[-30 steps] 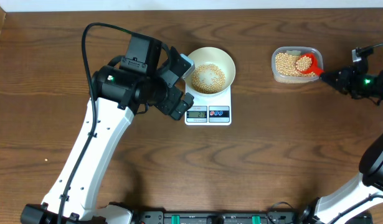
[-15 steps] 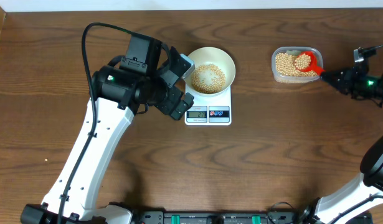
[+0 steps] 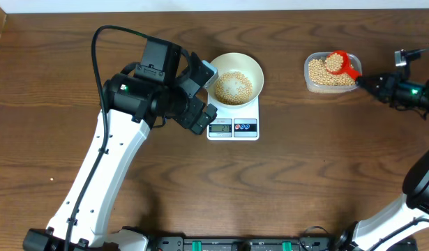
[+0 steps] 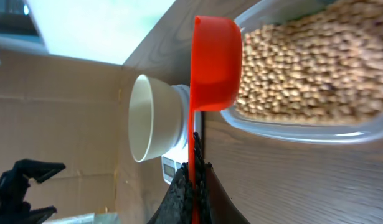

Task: Scoop item into bowl and weigh 50g on scale
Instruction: 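Carry the filled scoop left over the bowl with the right gripper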

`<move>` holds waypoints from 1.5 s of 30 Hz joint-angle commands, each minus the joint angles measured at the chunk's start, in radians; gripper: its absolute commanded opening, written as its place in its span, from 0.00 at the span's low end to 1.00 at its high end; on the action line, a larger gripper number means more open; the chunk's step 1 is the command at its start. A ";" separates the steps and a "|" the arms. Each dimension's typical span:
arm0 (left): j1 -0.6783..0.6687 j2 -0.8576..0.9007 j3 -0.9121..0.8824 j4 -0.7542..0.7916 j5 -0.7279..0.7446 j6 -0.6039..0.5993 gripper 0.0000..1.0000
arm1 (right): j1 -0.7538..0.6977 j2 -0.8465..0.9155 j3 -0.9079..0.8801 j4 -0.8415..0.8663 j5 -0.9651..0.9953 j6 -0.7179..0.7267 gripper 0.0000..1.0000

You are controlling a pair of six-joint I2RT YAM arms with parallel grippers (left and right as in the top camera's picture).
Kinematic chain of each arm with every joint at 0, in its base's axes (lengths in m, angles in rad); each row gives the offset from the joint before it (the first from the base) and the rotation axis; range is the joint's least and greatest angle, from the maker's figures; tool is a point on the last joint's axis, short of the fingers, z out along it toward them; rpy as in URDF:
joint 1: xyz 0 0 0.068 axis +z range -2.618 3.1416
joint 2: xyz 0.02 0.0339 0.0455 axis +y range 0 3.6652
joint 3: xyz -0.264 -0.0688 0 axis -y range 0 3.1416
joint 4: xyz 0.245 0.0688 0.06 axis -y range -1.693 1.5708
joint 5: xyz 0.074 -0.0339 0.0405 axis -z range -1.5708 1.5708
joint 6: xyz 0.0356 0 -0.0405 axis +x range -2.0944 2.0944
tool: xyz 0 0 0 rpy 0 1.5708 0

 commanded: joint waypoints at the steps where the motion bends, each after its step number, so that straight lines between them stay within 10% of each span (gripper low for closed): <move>1: -0.001 0.007 0.017 -0.003 0.009 -0.002 0.98 | 0.028 -0.002 0.024 0.000 -0.078 -0.023 0.01; 45: -0.001 0.007 0.017 -0.003 0.009 -0.002 0.98 | 0.546 -0.002 0.030 0.269 -0.006 0.120 0.01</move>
